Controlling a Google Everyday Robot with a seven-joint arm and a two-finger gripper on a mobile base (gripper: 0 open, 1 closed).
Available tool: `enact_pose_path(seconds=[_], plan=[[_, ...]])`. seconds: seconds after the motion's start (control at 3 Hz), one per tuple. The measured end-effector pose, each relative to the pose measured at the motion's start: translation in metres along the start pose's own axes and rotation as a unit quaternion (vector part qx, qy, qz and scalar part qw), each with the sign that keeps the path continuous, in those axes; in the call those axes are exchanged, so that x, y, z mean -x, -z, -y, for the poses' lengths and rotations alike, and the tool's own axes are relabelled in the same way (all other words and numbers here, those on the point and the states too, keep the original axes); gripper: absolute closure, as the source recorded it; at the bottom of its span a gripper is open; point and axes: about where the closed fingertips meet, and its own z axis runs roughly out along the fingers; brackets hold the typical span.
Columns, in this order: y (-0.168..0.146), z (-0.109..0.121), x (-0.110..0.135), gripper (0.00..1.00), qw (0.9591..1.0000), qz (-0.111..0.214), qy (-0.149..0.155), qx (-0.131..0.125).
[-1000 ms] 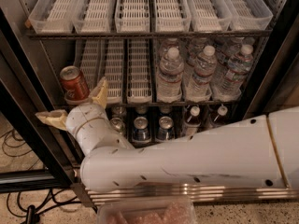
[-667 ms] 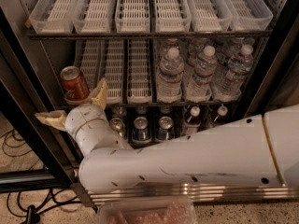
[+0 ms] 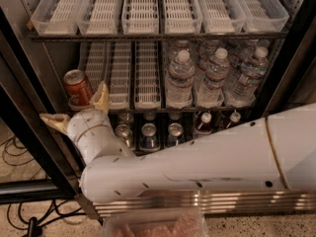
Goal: Pick coke can from middle shelf of fridge
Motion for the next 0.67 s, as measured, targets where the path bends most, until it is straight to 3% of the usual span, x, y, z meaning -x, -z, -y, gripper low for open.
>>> enact_pose_path(seconds=[0.33, 0.67], plan=[[-0.0015, 0.0025, -0.0005, 0.19, 0.9999, 0.003, 0.009, -0.009], [-0.0015, 0.0037, -0.0021, 0.21, 0.9998, 0.002, 0.013, -0.015]])
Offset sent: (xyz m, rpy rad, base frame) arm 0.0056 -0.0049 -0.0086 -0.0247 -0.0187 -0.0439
